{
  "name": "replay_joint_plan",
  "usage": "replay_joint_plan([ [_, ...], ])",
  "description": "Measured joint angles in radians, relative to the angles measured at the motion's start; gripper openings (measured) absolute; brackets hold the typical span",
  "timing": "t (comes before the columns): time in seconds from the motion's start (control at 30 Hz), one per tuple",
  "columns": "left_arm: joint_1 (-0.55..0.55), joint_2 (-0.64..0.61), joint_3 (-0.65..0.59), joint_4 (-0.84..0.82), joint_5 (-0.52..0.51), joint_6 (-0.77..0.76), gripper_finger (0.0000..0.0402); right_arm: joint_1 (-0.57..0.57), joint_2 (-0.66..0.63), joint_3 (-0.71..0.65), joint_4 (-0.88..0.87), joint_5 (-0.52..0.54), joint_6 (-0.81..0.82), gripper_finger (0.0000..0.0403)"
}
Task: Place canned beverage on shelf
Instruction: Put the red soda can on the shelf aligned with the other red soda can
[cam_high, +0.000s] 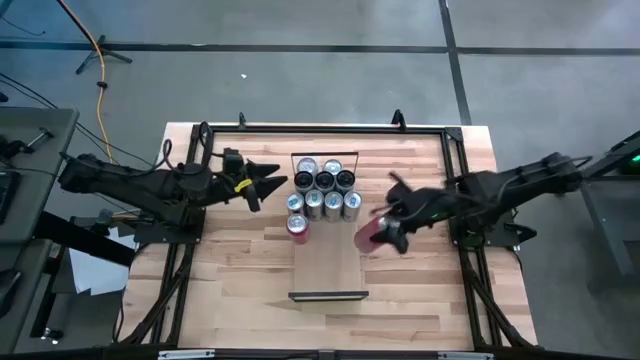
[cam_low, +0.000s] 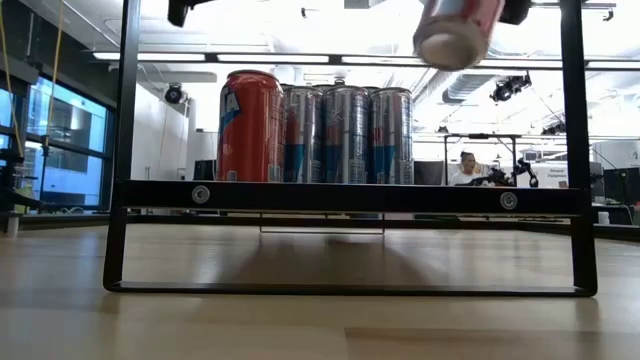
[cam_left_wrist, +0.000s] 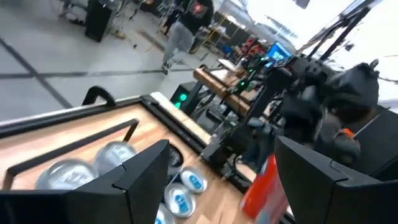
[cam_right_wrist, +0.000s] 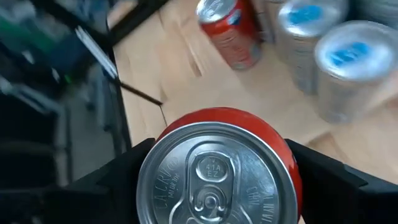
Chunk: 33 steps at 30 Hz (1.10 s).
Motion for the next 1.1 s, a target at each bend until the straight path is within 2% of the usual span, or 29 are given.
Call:
replay_joint_plan([
  [0.27, -0.019, 0.008, 0.0, 0.039, 0.0, 0.047, 0.0255, 0.032, 0.338, 0.239, -0.042, -0.017, -0.327, 0.0298],
  [0.47, -0.042, 0.002, 0.0, 0.037, 0.007, 0.047, 0.0255, 0.032, 0.561, 0.398, -0.14, -0.118, -0.576, 0.0298],
  [0.67, -0.057, -0.005, 0.001, 0.036, 0.035, 0.047, 0.0255, 0.032, 0.743, 0.512, -0.25, -0.148, -0.691, 0.0298],
  [0.83, -0.074, -0.005, 0.001, 0.037, 0.039, 0.047, 0.0255, 0.032, 0.81, 0.574, -0.279, -0.159, -0.736, 0.0298],
  [1.03, -0.097, -0.005, 0.001, 0.037, 0.058, 0.047, 0.0255, 0.032, 0.821, 0.602, -0.277, -0.157, -0.762, 0.0299],
  [1.1, -0.102, -0.005, 0.001, 0.037, 0.058, 0.047, 0.0255, 0.032, 0.823, 0.607, -0.274, -0.152, -0.762, 0.0316],
])
